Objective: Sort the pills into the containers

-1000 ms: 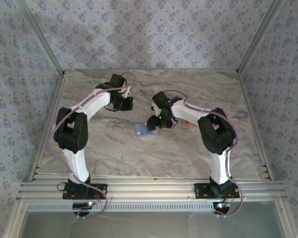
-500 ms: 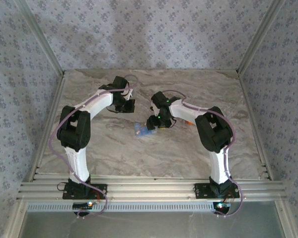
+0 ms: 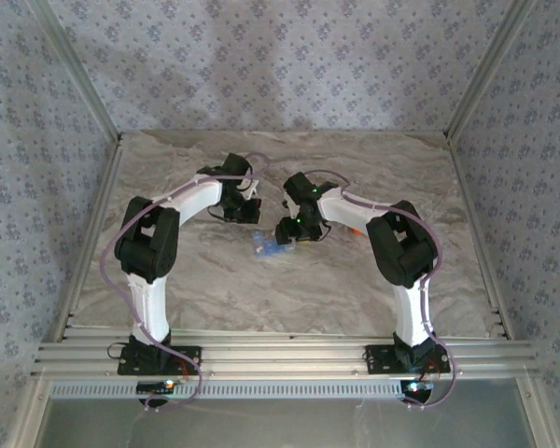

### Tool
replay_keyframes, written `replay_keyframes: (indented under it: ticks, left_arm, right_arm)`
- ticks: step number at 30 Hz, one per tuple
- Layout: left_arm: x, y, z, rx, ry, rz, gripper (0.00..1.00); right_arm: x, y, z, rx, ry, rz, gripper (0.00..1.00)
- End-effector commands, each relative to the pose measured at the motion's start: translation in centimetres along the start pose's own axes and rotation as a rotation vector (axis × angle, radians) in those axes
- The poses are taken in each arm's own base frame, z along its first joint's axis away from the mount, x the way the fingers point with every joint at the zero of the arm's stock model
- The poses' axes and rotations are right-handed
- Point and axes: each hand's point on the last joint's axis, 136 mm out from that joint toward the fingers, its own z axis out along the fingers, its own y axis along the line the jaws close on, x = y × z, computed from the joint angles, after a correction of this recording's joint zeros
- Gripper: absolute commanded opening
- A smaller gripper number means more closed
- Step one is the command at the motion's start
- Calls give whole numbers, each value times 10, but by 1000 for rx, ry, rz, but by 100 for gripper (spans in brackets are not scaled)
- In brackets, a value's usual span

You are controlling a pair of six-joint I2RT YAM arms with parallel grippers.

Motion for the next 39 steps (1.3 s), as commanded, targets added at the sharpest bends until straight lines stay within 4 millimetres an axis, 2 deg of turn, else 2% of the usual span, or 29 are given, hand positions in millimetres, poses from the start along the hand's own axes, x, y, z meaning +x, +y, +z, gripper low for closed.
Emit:
replay_keyframes:
  ticks: [1,6,7,15,21,39]
  left_arm:
    - [17,-8,-1,27,41,16,0]
    - [25,-14,-8,38,41,18,0]
    - [20,-18,-11,47,11,29,0]
    - [24,-32,-23,83,-16,27,0]
    - [35,-41,-21,106,-3,28,0]
    - [67,-49,-20,135,16,8,0]
  right_arm:
    - [10,-14,12,66,46,35,61]
    - [12,-15,14,69,57,42,60]
    - [12,-15,14,67,57,43,60]
    - [15,-15,16,66,66,53,59]
    - [17,-15,18,59,71,55,59]
    - [20,-15,20,53,82,61,59]
